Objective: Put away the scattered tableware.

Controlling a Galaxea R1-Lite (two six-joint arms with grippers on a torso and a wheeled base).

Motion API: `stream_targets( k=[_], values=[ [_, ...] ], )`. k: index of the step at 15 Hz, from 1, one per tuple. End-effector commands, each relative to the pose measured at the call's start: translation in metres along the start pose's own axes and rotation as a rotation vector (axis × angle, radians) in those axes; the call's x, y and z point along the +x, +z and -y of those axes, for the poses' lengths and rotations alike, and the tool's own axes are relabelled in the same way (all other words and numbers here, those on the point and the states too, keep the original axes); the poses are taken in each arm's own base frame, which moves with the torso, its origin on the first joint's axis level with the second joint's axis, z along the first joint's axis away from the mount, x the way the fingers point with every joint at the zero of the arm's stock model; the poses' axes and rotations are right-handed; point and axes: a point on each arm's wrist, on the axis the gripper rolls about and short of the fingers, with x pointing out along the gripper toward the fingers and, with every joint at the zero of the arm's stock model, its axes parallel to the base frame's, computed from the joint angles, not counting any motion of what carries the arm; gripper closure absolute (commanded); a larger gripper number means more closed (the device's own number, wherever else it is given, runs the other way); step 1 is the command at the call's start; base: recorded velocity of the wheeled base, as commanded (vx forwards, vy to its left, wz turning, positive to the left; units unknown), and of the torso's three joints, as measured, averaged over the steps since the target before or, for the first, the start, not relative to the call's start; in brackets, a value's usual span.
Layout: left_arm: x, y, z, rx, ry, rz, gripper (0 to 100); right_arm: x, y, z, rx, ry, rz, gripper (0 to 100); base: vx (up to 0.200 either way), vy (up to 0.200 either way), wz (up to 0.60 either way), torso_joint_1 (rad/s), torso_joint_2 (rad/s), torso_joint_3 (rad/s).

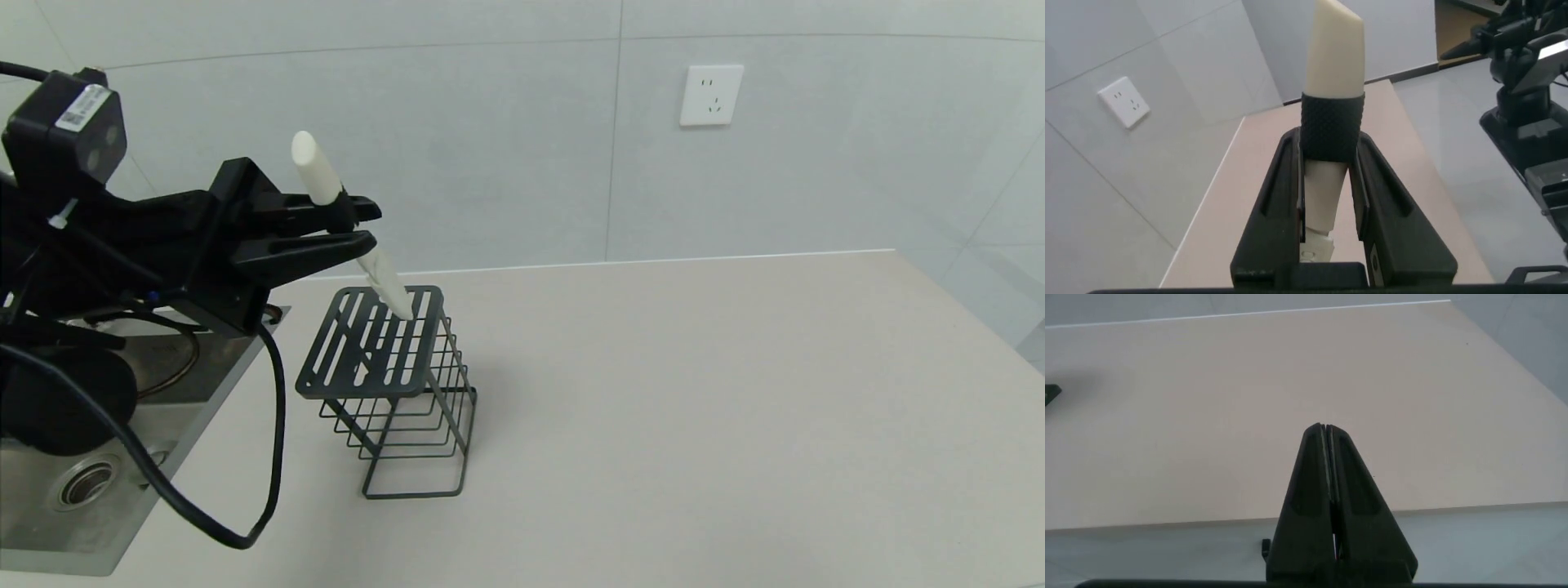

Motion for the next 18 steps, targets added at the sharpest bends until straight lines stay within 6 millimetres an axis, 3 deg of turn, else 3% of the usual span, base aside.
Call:
stream_targets(
  k=[1, 9, 13, 18],
  values=[
    [0.001, -0.015, -0.011, -0.015, 0.001, -0.003, 100, 0.0, 0.0, 0.0, 0.0, 0.0, -0.002, 100, 0.0, 0.0, 0.0, 0.0, 0.0, 0.0],
    [0.007, -0.024, -0.013, -0.033, -0.004, 0.005, 100, 0.0, 0.0, 0.0, -0.001, 0.002, -0.002, 100, 0.0, 0.0, 0.0, 0.0, 0.0, 0.0],
    [0.009, -0.009, -0.022, 0.027, 0.026, 0.024, 100, 0.0, 0.0, 0.0, -0.001, 0.002, -0.002, 100, 0.0, 0.0, 0.0, 0.0, 0.0, 0.0],
    [0.008, -0.015, -0.018, 0.001, 0.028, 0.019, 100, 0.0, 0.0, 0.0, -0.001, 0.002, -0.002, 100, 0.0, 0.0, 0.0, 0.0, 0.0, 0.0]
  ],
)
